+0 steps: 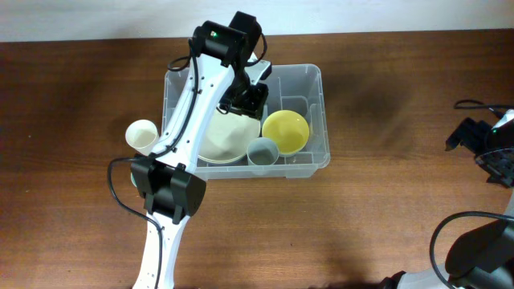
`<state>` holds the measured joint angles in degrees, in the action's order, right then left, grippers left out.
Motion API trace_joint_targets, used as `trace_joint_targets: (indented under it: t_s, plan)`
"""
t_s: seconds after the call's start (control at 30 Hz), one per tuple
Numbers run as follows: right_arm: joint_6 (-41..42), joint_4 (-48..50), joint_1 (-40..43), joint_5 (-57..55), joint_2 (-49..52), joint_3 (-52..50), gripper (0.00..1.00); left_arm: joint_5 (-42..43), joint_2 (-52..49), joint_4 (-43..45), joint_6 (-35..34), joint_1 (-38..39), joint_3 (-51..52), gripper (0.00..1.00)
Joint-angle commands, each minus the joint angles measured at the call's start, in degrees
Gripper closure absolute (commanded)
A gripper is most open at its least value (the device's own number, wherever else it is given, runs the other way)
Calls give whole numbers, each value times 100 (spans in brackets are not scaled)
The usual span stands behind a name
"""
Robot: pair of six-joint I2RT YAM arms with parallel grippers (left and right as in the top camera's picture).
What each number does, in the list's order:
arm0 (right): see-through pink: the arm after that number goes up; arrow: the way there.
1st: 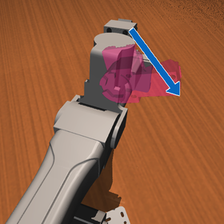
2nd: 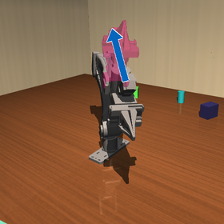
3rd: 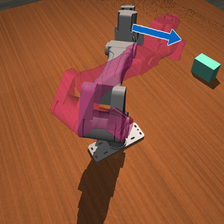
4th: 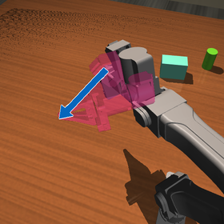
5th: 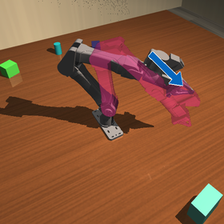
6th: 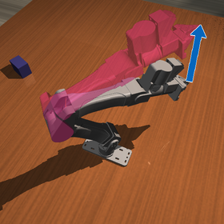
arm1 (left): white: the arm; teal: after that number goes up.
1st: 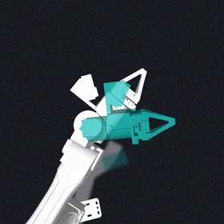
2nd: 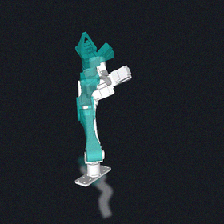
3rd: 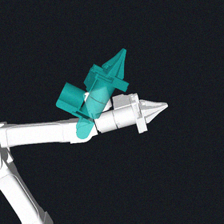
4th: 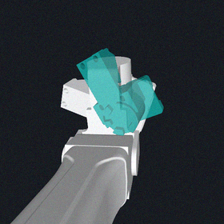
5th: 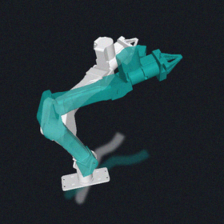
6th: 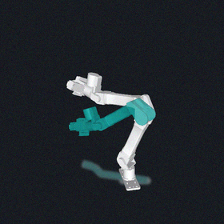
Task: Pack container
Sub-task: 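Lower the grey cup and open the left gripper to release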
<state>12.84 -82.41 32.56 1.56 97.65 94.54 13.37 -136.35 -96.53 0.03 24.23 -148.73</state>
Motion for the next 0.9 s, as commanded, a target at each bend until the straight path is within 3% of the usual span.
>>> trace_joint_targets:
  t_s: [0.0, 0.13, 0.23, 0.33, 0.43, 0.6, 0.87]
  plan:
    - [-39, -2, 9, -9, -74, -7, 1, 1222, 234, -20, 175, 31, -85, 52]
    - [-39, -2, 9, -11, -74, -7, 1, 1281, 234, -20, 170, 232, 72, 53]
    - [-42, -2, 9, -9, -74, -7, 1, 1276, 234, -20, 170, 404, 223, 71]
    - [-42, -2, 9, -9, -74, -7, 1, 1073, 234, -20, 168, 527, 417, 73]
    - [-39, -2, 9, -11, -74, -7, 1, 754, 234, -20, 57, 551, 621, 86]
    - [-42, -2, 9, -9, -74, -7, 1, 667, 234, -20, 57, 520, 988, 98]
    - [-39, -2, 9, -11, -74, -7, 1, 46, 234, -20, 33, 511, 1384, 99]
